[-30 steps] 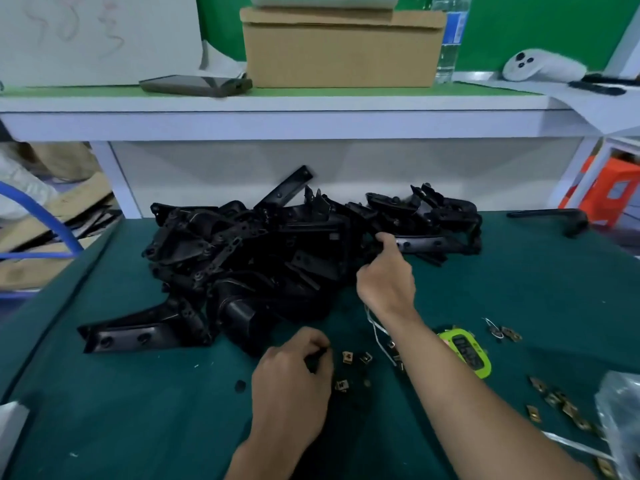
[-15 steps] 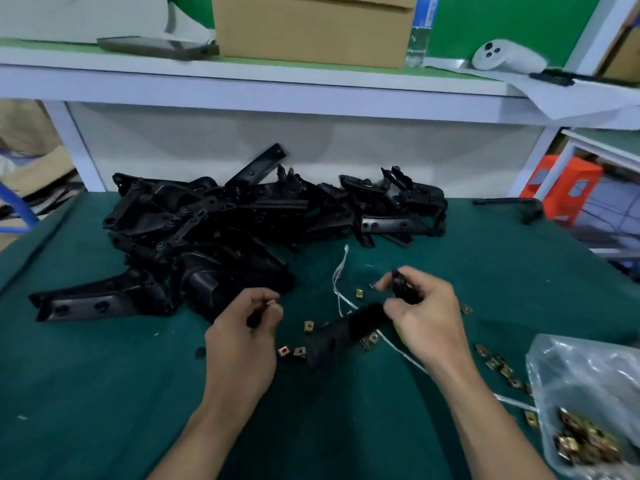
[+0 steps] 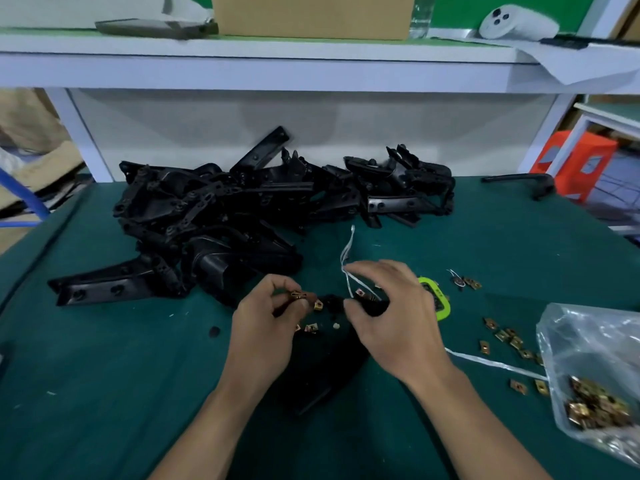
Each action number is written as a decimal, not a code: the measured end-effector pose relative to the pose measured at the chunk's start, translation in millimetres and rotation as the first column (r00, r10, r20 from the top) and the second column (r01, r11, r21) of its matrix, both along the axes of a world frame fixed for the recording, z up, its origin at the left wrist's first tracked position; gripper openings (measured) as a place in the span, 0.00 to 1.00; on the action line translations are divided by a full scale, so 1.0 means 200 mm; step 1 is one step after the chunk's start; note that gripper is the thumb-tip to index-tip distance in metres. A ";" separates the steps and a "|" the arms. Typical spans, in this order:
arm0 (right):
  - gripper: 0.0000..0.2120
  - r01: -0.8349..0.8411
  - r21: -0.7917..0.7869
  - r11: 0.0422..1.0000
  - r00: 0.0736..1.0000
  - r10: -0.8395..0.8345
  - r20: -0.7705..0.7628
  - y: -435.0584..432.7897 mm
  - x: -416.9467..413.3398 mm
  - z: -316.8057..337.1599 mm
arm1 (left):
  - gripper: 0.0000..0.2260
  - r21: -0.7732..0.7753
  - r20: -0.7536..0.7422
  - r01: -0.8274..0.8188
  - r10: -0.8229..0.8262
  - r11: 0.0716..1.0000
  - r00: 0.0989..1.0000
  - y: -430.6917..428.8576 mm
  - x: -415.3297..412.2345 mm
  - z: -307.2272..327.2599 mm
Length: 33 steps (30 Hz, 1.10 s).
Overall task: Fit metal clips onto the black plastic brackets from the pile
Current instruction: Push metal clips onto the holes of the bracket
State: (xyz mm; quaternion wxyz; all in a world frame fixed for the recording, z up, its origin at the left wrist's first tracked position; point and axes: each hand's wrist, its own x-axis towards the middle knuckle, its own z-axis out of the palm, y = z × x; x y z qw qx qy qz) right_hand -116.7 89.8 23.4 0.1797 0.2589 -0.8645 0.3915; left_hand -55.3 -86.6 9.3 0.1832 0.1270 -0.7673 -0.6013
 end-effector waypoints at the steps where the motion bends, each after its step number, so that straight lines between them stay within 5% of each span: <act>1: 0.15 0.057 -0.051 0.997 0.998 -0.058 -0.023 -0.01 0.02 -0.01 | 0.14 -0.002 -0.004 0.005 -0.005 1.000 1.000 0.00 0.00 0.00; 7: 0.07 0.080 -0.192 0.978 0.997 -0.077 0.020 -0.02 0.13 -0.06 | 0.12 -0.017 -0.080 0.005 -0.007 1.000 0.997 0.01 0.00 -0.01; 12: 0.18 -0.131 -0.301 0.945 0.960 0.196 0.197 -0.07 0.16 -0.07 | 0.13 -0.022 -0.112 0.123 -0.125 0.992 0.986 0.02 0.00 0.00; 18: 0.24 -0.156 -0.269 0.950 0.971 0.197 0.133 -0.06 0.16 -0.08 | 0.08 -0.058 -0.047 0.240 -0.243 0.969 0.969 0.02 0.02 -0.01; 23: 0.16 -0.167 -0.339 0.926 0.942 0.251 0.221 -0.04 0.13 -0.09 | 0.07 -0.054 -0.027 0.280 -0.282 0.959 0.959 0.02 0.03 -0.01; 33: 0.14 -0.138 -0.406 0.903 0.924 0.265 0.276 -0.03 0.09 -0.09 | 0.09 0.035 -0.101 0.130 -0.126 0.991 0.987 0.00 0.02 -0.01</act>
